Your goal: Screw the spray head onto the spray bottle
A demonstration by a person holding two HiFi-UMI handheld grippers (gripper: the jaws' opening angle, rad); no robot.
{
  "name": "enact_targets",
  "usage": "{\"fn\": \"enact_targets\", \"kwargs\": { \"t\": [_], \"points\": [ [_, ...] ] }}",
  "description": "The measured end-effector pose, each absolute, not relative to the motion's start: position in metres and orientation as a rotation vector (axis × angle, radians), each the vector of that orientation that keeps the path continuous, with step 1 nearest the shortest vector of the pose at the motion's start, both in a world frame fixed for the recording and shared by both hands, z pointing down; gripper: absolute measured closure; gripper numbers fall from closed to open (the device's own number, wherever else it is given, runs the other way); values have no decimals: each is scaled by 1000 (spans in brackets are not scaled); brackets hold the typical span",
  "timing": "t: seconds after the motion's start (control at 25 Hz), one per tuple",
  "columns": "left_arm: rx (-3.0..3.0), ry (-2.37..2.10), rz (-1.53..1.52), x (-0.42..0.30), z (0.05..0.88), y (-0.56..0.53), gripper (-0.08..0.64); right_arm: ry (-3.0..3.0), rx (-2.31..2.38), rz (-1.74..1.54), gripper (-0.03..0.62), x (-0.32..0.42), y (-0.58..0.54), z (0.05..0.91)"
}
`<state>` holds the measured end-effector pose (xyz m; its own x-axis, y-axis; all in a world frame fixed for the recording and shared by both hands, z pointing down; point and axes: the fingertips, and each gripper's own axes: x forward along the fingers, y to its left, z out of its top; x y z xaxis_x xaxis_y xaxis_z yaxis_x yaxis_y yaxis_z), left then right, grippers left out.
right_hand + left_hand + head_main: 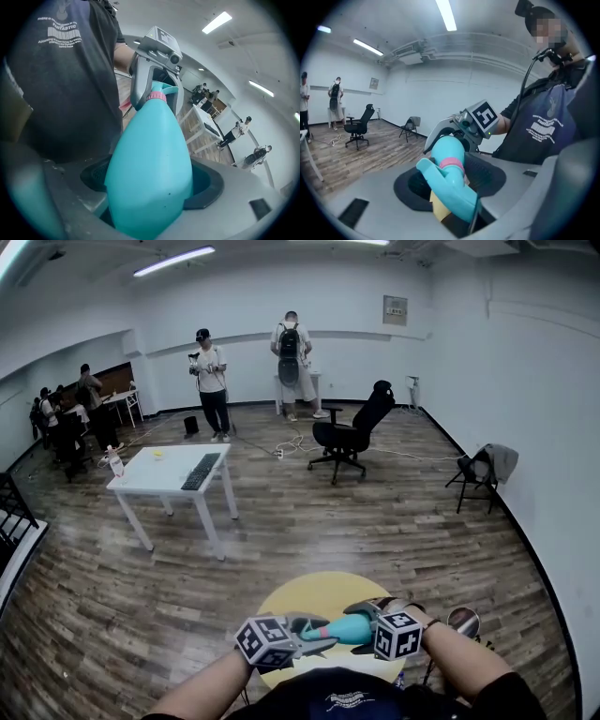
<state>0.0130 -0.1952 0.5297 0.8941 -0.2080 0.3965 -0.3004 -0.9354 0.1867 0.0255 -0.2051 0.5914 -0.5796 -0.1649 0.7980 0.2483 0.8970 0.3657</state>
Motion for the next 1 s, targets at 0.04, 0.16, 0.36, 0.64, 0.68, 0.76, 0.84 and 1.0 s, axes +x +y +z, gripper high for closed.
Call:
{"fn": "enact_targets", "kwargs": {
  "t": [0.04,0.16,0.36,0.64,0.68,0.76,0.84,1.0],
  "points": [
    [2784,-407,491,11,528,-200,333,-2123,-45,-552,152,24,-208,591],
    [2601,-515,107,-16,512,-226,257,-2186,51,-449,147,28,-222,593],
    [2302,-586,-328,-90,499,-255,176,-2271,193,-241,146,56,-236,600],
    [2685,-337,379,10,534,-201,280,-2073,32,-573,146,25,-209,598],
    [2768,-336,519,16,541,-195,334,-2050,1,-588,146,27,-207,603],
    [2842,-302,713,20,548,-184,333,-2072,-68,-546,149,30,-195,610],
    [2874,-266,821,20,552,-176,333,-2084,-109,-519,150,30,-187,612],
    [2864,-312,710,15,550,-183,323,-2092,-108,-503,152,25,-192,611]
  ]
}}
